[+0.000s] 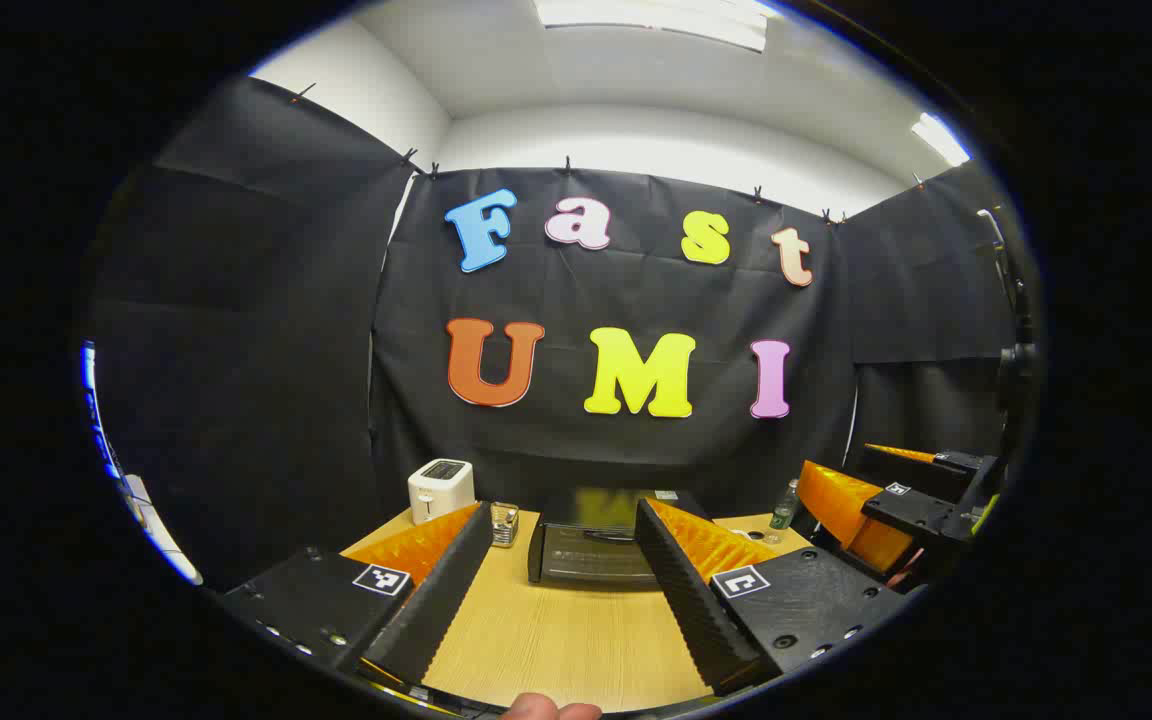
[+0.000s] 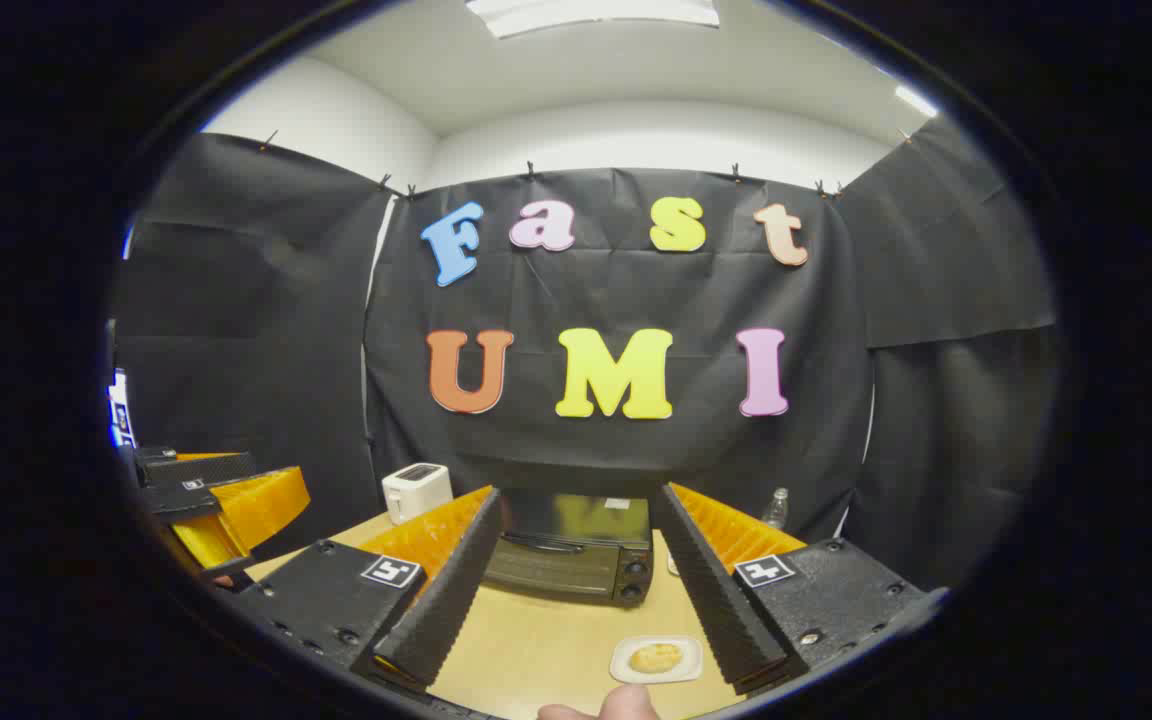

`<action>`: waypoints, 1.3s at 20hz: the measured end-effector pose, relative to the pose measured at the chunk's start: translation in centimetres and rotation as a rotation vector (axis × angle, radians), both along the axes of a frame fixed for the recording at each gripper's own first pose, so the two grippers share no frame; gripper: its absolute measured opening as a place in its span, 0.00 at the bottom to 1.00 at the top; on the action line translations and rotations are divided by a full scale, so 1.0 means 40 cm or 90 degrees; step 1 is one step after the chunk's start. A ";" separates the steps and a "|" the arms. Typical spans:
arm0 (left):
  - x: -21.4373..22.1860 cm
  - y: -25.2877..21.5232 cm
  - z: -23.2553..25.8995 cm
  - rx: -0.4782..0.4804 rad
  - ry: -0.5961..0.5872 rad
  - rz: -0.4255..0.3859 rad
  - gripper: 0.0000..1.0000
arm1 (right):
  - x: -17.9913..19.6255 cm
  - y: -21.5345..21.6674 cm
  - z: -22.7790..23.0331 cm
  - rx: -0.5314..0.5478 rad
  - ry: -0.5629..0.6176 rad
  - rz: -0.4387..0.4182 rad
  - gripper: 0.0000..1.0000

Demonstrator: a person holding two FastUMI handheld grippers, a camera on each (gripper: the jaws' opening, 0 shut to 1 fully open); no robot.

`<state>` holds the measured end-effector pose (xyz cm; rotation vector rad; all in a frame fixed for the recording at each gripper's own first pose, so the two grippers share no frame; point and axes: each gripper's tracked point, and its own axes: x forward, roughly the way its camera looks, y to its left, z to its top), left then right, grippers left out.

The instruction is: Open the electric oven with the left hand, put the food in, and close the electric oven.

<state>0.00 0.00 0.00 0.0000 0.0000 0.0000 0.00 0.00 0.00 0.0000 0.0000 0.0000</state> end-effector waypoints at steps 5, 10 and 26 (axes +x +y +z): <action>0.004 0.003 -0.006 0.006 0.008 0.000 0.82 | -0.008 -0.002 -0.009 0.008 0.002 -0.003 0.98; 0.008 -0.003 -0.022 0.003 0.019 -0.002 0.82 | -0.015 -0.017 -0.016 0.012 0.007 -0.010 0.98; 0.018 -0.016 -0.042 0.000 0.032 0.011 0.94 | -0.013 -0.084 -0.021 0.020 0.006 -0.029 0.98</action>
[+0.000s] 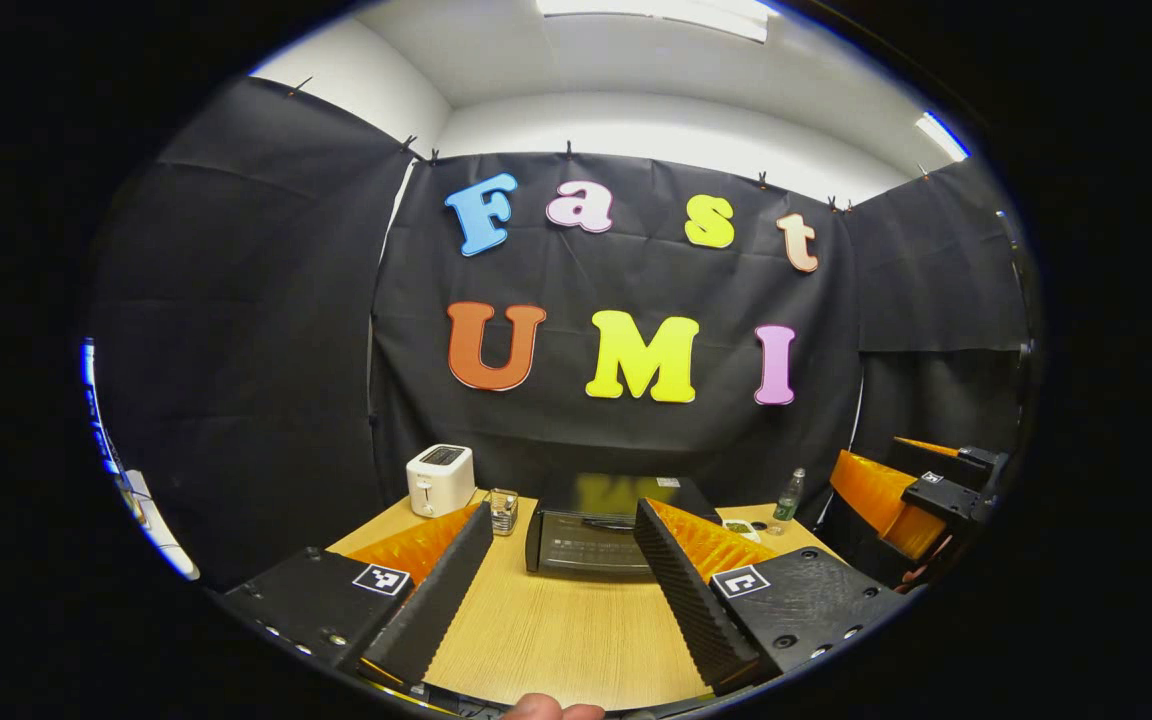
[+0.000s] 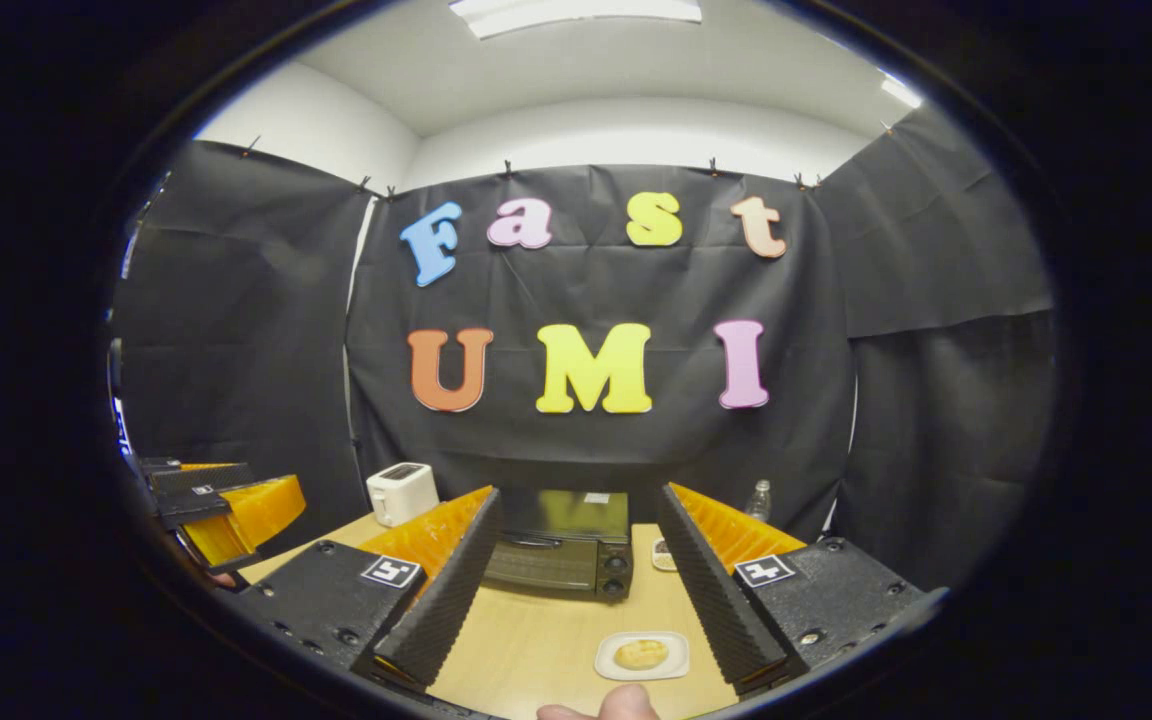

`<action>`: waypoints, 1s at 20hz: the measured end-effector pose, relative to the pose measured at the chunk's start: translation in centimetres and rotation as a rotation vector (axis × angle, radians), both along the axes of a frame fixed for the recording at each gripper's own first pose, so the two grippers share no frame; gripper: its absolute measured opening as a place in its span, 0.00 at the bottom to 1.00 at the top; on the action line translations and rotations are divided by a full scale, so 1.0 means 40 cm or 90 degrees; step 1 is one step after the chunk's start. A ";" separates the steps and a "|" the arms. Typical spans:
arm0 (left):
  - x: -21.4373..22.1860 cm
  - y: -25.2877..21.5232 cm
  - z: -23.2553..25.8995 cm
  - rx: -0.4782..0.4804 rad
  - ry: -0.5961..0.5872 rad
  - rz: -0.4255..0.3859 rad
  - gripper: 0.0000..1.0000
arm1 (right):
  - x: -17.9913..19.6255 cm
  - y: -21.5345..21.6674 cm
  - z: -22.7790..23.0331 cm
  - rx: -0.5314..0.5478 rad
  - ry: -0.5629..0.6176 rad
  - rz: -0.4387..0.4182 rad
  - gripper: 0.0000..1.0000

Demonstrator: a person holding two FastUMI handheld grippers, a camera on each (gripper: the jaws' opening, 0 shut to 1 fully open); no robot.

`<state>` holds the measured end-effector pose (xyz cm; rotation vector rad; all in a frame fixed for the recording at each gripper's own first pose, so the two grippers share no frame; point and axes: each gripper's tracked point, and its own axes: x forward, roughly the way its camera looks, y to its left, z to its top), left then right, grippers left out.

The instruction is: Open the electric oven with the left hand, put the food in, and close the electric oven.

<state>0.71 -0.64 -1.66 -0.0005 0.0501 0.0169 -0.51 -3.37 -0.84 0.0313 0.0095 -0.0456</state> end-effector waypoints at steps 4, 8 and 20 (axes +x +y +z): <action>0.011 -0.005 -0.007 0.012 0.010 0.003 0.94 | 0.012 -0.027 -0.009 0.009 0.013 -0.005 0.98; 0.033 -0.019 -0.041 0.003 0.033 0.003 0.94 | 0.028 -0.075 -0.014 0.014 0.024 -0.026 0.98; 0.317 -0.205 -0.225 0.031 0.130 -0.087 0.94 | 0.062 -0.374 -0.112 0.012 0.076 -0.139 0.98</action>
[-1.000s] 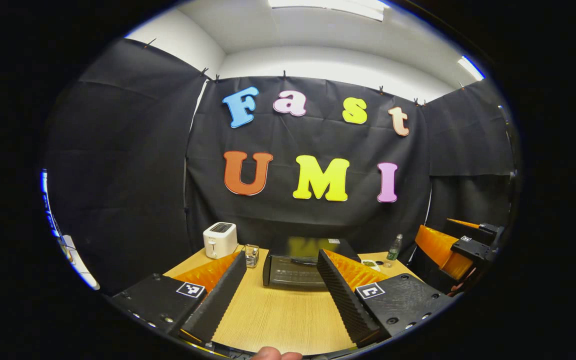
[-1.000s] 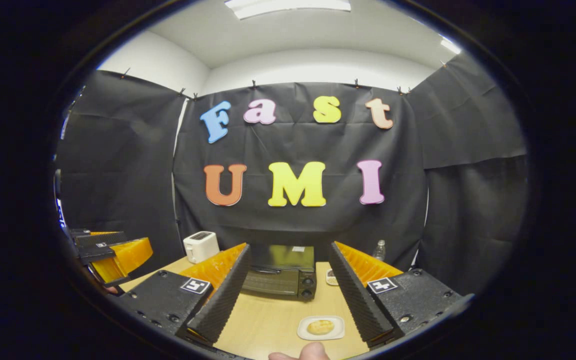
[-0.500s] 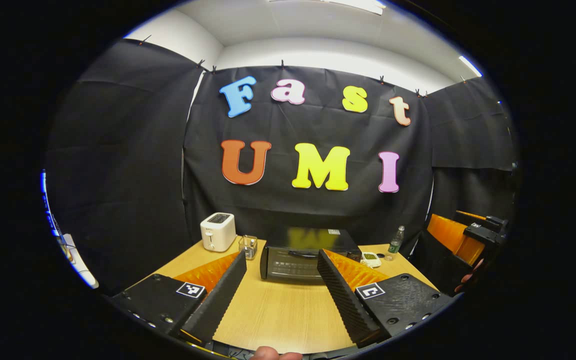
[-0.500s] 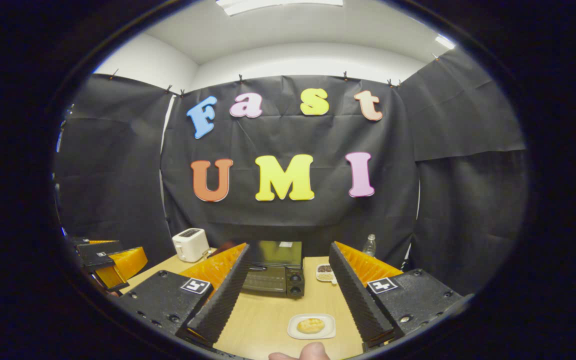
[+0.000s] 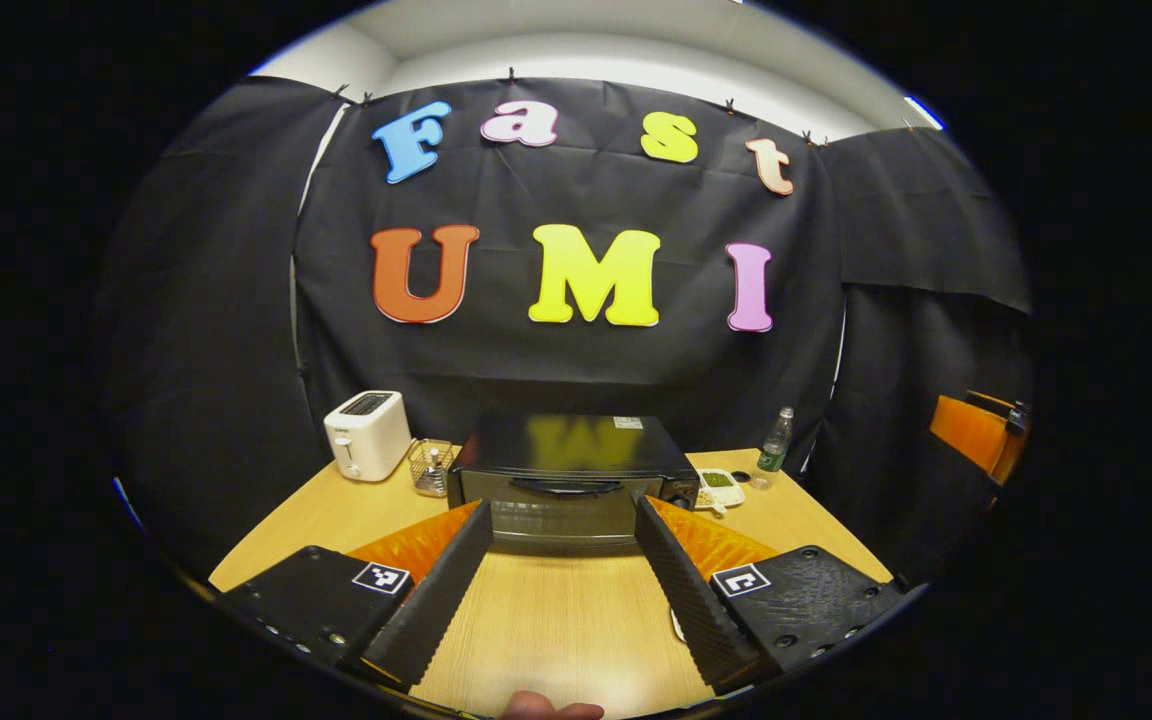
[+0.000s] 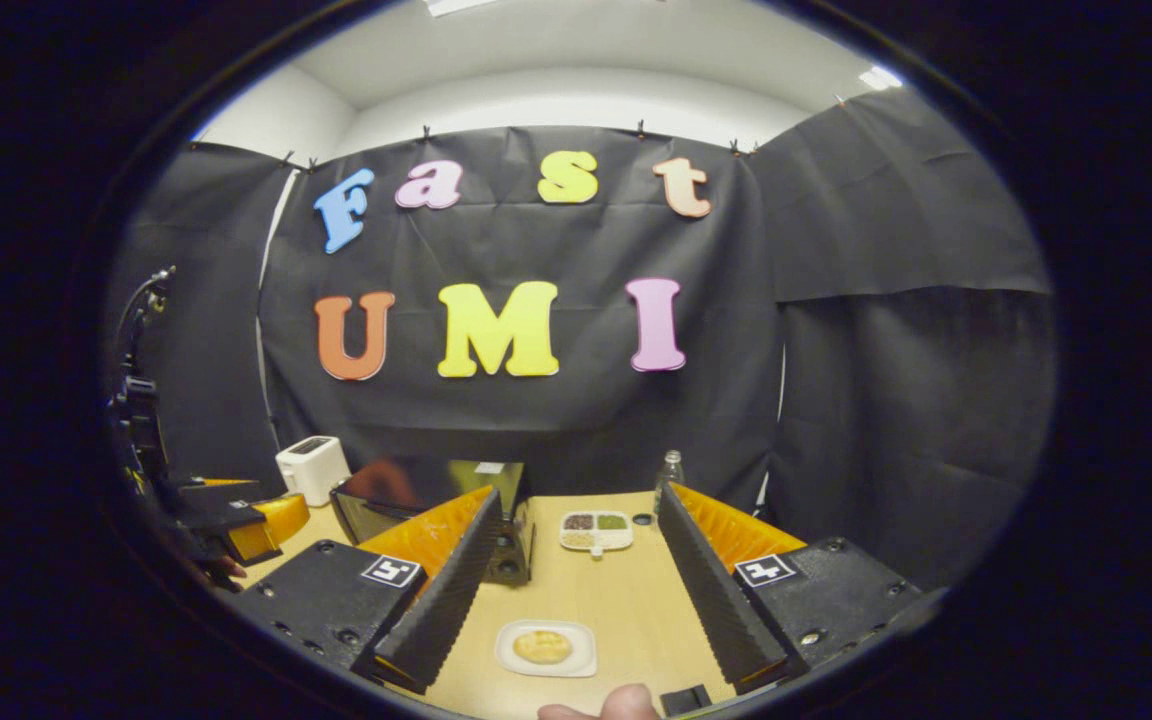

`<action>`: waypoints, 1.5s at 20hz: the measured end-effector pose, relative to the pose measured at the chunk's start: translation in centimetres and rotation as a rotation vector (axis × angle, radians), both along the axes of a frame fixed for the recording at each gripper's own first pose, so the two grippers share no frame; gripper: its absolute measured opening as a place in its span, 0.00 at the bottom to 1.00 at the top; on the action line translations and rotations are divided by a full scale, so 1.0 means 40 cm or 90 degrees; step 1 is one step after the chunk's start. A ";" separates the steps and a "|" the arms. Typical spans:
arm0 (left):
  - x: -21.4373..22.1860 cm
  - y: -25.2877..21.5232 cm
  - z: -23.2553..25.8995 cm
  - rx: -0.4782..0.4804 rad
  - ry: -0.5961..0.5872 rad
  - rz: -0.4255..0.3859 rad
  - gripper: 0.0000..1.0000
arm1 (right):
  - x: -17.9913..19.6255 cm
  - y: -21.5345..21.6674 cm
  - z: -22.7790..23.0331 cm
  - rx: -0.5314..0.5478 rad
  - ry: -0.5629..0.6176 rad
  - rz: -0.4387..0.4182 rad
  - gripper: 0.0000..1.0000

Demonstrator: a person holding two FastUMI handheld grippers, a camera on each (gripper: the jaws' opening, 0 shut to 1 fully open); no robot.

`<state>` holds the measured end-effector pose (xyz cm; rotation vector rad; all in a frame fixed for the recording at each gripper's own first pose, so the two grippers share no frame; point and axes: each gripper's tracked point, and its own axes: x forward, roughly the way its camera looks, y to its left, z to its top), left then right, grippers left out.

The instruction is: Open the electric oven with the left hand, put the food in, and close the electric oven.

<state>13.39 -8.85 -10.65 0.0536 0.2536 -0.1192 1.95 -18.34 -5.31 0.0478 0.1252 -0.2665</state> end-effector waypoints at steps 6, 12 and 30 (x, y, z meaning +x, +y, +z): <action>0.184 -0.048 -0.066 0.013 0.027 -0.019 0.95 | 0.026 -0.129 -0.048 0.014 0.025 -0.050 0.99; 0.342 -0.020 -0.181 0.035 0.071 0.004 0.95 | 0.035 -0.204 -0.114 0.024 0.066 -0.083 0.99; 0.401 0.004 -0.290 0.041 0.115 0.032 0.99 | 0.043 -0.190 -0.168 0.014 0.111 -0.080 0.99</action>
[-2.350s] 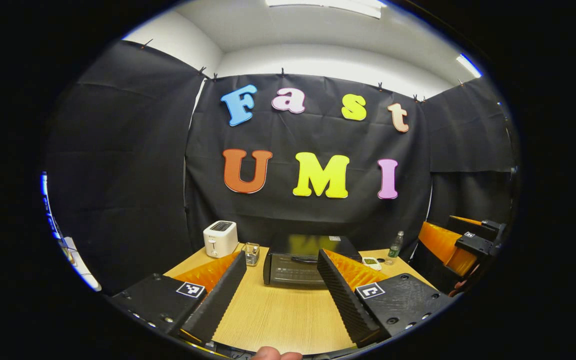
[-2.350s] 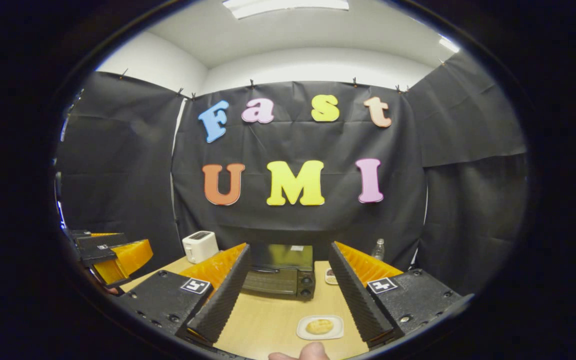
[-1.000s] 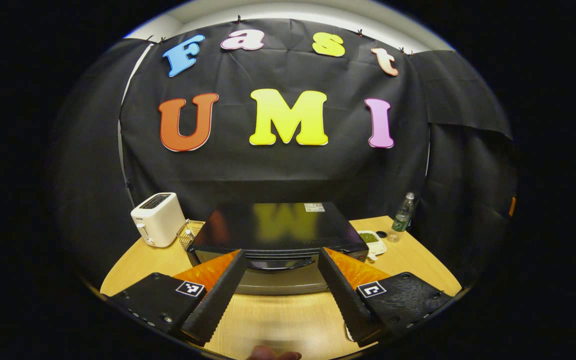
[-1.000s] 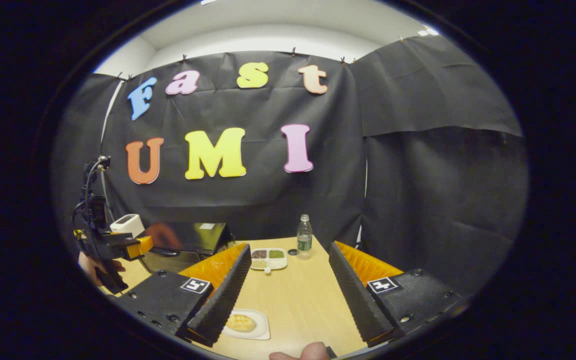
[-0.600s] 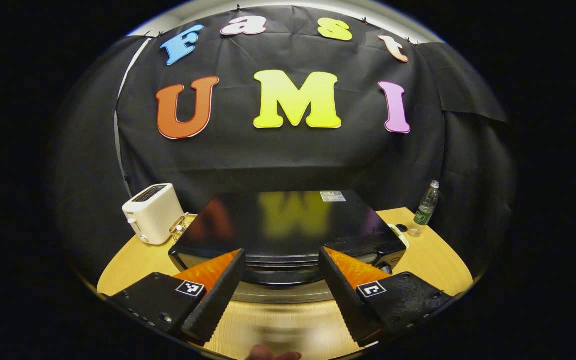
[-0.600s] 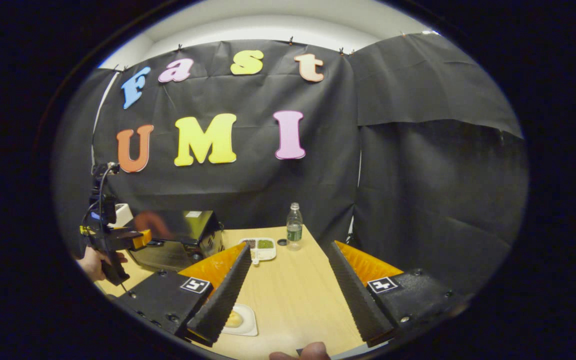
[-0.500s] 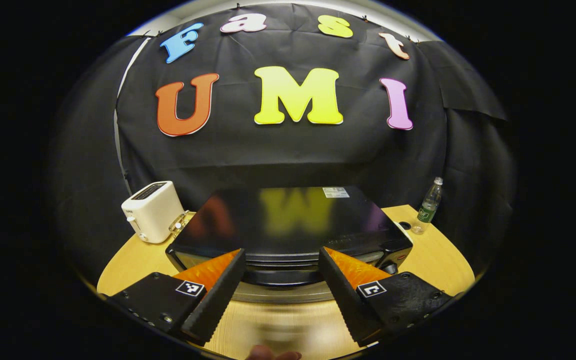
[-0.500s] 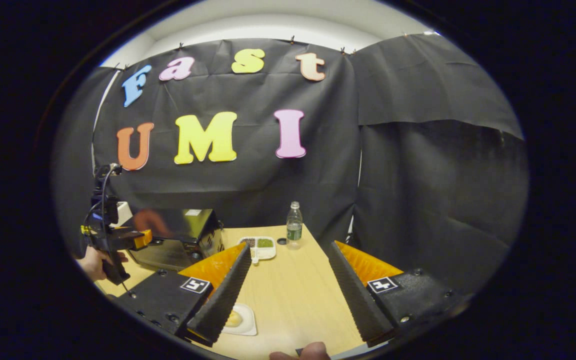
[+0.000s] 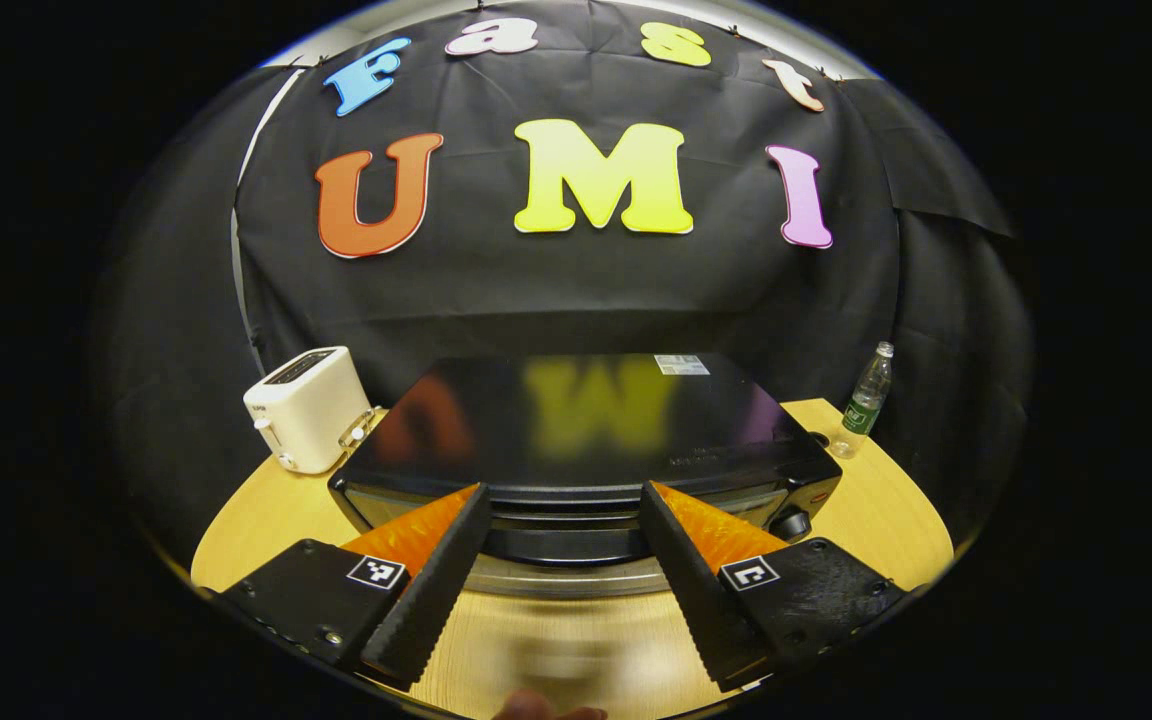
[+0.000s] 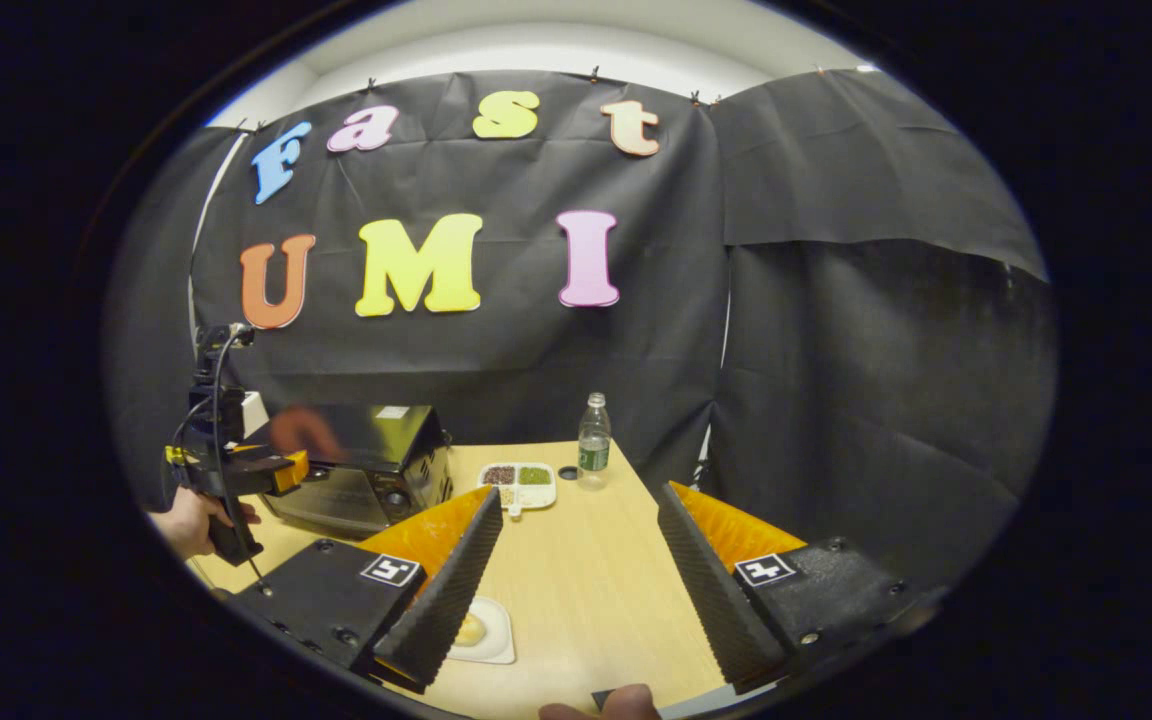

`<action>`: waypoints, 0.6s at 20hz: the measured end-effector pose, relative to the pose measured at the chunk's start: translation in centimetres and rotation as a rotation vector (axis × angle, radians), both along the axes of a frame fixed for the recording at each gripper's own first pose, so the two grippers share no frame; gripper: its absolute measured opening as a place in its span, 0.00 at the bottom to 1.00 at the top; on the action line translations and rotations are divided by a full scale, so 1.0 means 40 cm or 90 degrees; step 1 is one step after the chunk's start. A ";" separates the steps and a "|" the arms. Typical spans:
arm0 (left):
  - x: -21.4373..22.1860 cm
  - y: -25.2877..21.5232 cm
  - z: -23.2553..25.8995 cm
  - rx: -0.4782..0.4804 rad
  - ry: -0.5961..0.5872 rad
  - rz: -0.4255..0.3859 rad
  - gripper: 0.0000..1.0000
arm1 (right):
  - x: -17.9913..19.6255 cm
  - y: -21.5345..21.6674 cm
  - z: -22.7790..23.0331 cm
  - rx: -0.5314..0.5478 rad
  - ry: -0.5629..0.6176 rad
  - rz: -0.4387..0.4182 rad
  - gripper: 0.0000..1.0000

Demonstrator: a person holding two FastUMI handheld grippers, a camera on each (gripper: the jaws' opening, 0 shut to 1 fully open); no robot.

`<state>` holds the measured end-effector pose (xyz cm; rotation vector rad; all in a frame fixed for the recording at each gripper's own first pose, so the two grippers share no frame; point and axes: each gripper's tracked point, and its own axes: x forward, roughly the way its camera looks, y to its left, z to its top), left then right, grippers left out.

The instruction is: Open the electric oven with the left hand, put the food in, and close the electric oven.

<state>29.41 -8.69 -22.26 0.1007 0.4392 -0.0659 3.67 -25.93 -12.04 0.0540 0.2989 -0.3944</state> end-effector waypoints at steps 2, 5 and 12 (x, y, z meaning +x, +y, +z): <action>-0.033 0.002 -0.006 0.000 0.010 -0.001 0.99 | -0.002 0.016 0.001 0.003 -0.002 0.005 0.99; -0.108 0.007 -0.025 -0.001 0.025 -0.004 0.98 | -0.004 0.042 0.003 0.013 -0.003 0.013 0.99; -0.260 0.022 -0.131 -0.005 0.091 -0.002 0.98 | -0.035 0.075 -0.005 0.009 0.006 0.023 0.99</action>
